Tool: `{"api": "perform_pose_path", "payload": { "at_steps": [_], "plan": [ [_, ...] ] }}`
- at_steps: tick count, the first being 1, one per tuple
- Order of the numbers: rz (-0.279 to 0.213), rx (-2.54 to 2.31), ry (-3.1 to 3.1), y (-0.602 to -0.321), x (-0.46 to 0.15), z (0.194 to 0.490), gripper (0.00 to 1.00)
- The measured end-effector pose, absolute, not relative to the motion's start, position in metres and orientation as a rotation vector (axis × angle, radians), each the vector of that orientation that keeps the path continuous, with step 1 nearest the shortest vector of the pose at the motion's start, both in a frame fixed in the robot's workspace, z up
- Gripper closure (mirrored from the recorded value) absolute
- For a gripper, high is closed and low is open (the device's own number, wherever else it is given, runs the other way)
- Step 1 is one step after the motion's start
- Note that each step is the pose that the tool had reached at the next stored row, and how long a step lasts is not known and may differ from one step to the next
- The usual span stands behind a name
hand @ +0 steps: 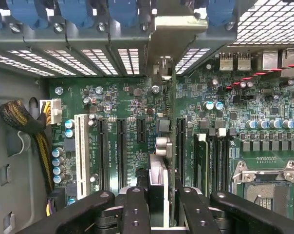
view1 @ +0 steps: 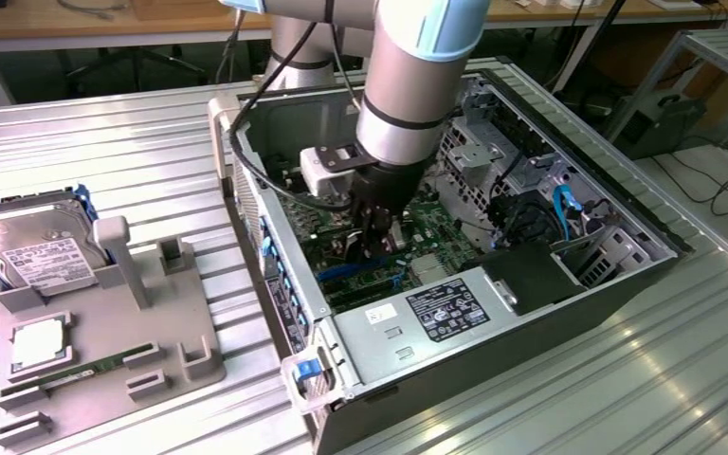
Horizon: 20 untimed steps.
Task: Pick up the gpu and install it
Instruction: 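Insert the gpu into the slot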
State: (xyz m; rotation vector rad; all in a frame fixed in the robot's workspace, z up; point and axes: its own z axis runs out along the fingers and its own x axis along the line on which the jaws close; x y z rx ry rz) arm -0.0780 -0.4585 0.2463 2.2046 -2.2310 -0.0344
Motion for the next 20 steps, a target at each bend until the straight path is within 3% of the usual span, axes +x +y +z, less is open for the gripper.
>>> {"api": "perform_pose_path", "payload": {
  "at_steps": [6, 20],
  "plan": [
    [-0.031, 2.206, -2.233, -0.458, -0.081, 0.226, 0.72],
    [-0.032, 2.207, -2.232, -0.457, -0.081, 0.232, 0.72]
  ]
}}
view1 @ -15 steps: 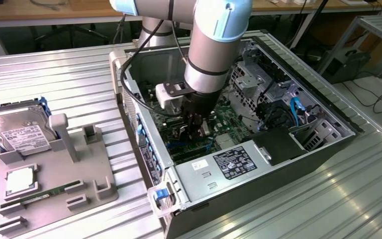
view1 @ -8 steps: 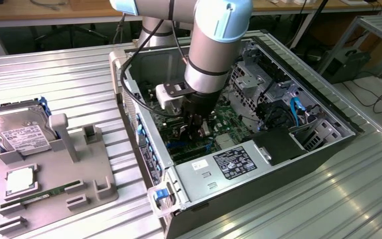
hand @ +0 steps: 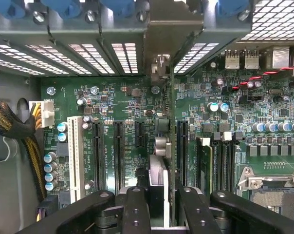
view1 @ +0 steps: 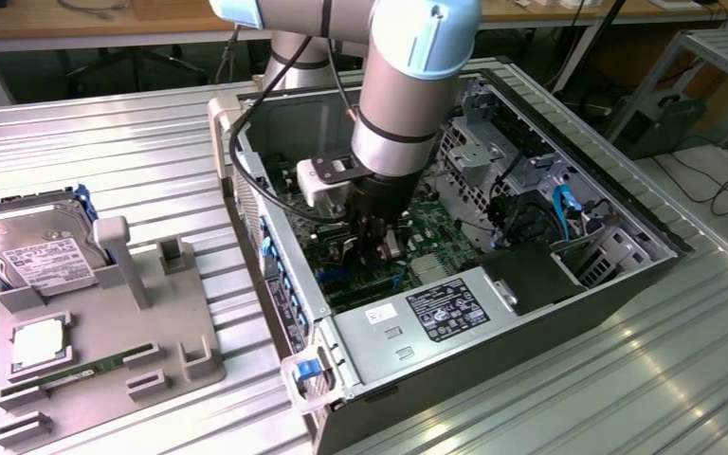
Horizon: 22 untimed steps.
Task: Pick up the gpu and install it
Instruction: 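Insert the gpu into the slot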
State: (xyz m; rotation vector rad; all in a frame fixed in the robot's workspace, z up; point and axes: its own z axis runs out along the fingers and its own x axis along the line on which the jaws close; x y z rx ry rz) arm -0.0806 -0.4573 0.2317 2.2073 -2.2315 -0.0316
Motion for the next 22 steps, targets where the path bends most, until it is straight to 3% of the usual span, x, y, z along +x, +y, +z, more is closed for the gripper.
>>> {"api": "perform_pose_path", "payload": {
  "at_steps": [22],
  "plan": [
    [-0.034, 2.205, -2.229, -0.457, -0.083, 0.218, 0.72]
  ]
}}
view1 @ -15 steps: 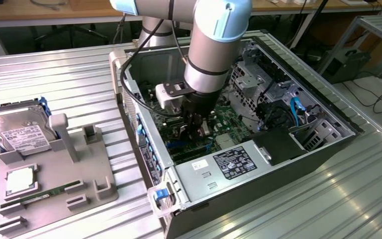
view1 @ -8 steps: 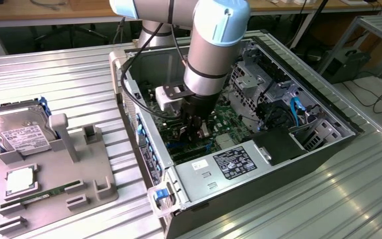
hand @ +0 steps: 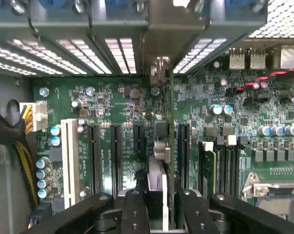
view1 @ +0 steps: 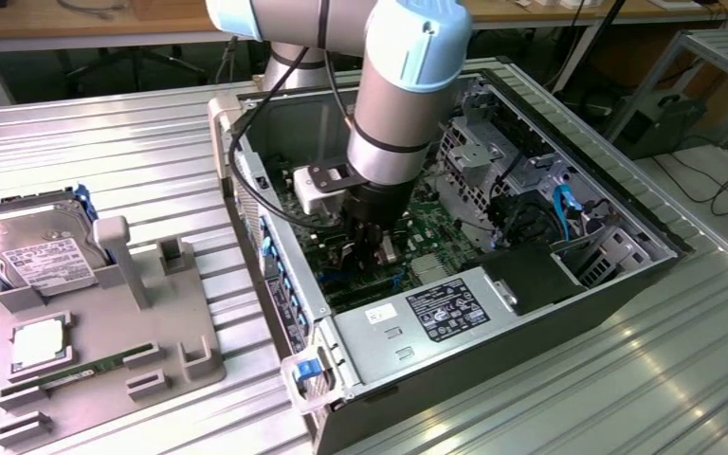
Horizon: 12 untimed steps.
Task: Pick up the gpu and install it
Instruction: 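Insert the gpu into the slot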
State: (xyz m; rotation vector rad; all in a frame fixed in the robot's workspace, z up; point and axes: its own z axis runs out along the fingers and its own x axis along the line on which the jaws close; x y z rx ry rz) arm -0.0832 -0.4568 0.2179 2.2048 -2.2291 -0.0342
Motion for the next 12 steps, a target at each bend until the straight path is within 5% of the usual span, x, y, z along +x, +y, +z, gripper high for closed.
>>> {"api": "perform_pose_path", "payload": {
  "at_steps": [12],
  "plan": [
    [-0.036, 2.206, -2.231, -0.4564, -0.0833, 0.2165, 0.71]
  ]
}}
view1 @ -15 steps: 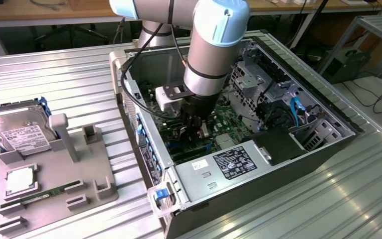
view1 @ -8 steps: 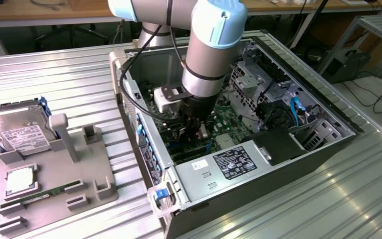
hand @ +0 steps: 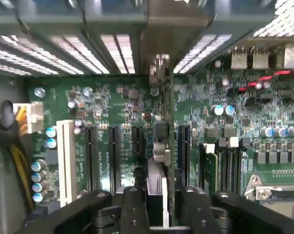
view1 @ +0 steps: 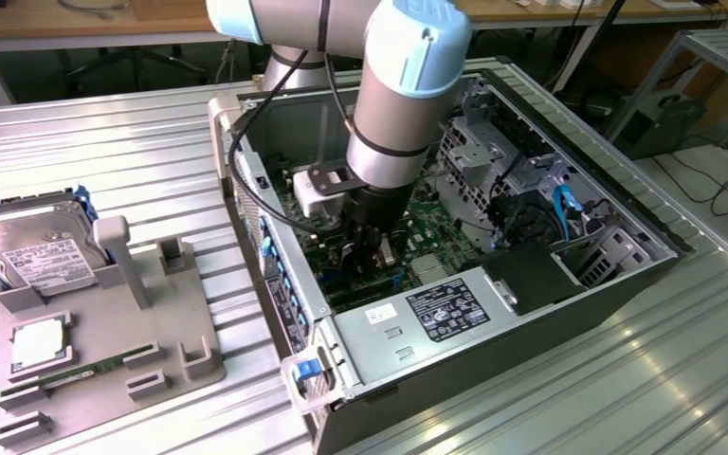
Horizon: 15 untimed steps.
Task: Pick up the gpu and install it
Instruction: 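Insert the gpu into the slot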
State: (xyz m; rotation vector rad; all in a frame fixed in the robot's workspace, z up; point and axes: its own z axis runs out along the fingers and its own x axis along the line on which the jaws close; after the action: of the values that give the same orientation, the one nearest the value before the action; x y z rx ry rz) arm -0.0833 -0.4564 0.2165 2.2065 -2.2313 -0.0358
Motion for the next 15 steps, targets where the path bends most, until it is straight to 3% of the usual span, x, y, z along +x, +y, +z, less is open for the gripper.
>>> {"api": "perform_pose_path", "payload": {
  "at_steps": [1, 15],
  "plan": [
    [-0.035, 2.205, -2.230, -0.457, -0.083, 0.218, 0.65],
    [-0.025, 2.211, -2.235, -0.457, -0.083, 0.262, 0.65]
  ]
}}
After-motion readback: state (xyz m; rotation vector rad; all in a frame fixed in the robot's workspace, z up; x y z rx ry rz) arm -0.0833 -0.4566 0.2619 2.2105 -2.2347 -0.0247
